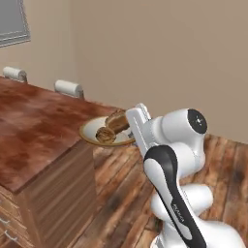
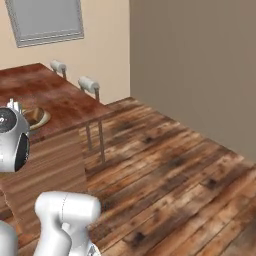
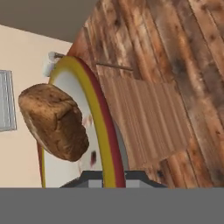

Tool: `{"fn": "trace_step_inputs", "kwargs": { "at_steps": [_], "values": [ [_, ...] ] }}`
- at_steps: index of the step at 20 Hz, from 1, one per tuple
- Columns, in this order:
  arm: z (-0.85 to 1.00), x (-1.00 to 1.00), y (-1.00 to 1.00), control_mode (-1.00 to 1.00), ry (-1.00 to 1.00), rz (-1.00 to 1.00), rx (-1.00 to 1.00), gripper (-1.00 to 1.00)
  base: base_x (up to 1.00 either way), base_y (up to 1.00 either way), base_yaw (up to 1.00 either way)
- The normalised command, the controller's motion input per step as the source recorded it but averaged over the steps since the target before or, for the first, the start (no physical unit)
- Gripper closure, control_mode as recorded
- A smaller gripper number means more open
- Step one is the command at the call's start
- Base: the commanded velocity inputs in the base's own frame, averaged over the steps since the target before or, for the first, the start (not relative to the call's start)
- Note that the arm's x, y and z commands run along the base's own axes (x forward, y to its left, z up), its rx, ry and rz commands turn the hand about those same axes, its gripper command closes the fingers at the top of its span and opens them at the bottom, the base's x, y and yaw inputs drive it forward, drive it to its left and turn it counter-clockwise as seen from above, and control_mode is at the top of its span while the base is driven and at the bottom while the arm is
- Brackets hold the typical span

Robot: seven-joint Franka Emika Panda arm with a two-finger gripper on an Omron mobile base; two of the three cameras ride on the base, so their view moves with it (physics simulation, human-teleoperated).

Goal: Pick up the heated bread from the toaster oven and place it in the bowl. Then move the bread bowl to the dining counter.

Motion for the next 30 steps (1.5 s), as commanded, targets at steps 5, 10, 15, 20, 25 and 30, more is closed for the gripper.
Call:
{"fn": "trace_step_inputs", "kwargs": {
  "at_steps": [5,10,15,20,25,30],
  "values": [
    [0.0,0.0,0.0,1.0,0.0,0.0,0.0,1.0,0.55,-0.01,0.81],
    [0.0,0.0,0.0,1.0,0.0,0.0,0.0,1.0,1.0,-0.34,0.39],
    [0.0,0.0,0.0,1.0,0.0,0.0,0.0,1.0,0.98,-0.86,0.31],
    [0.0,0.0,0.0,1.0,0.0,0.0,0.0,1.0,0.88,-0.28,0.11],
    [-0.15,1.0,0.24,-1.0,0.01,0.0,0.0,1.0,0.0,0.0,0.0],
    [-0.41,1.0,0.27,-1.0,0.02,0.04,0.0,1.0,0.0,0.0,0.0]
  ]
}}
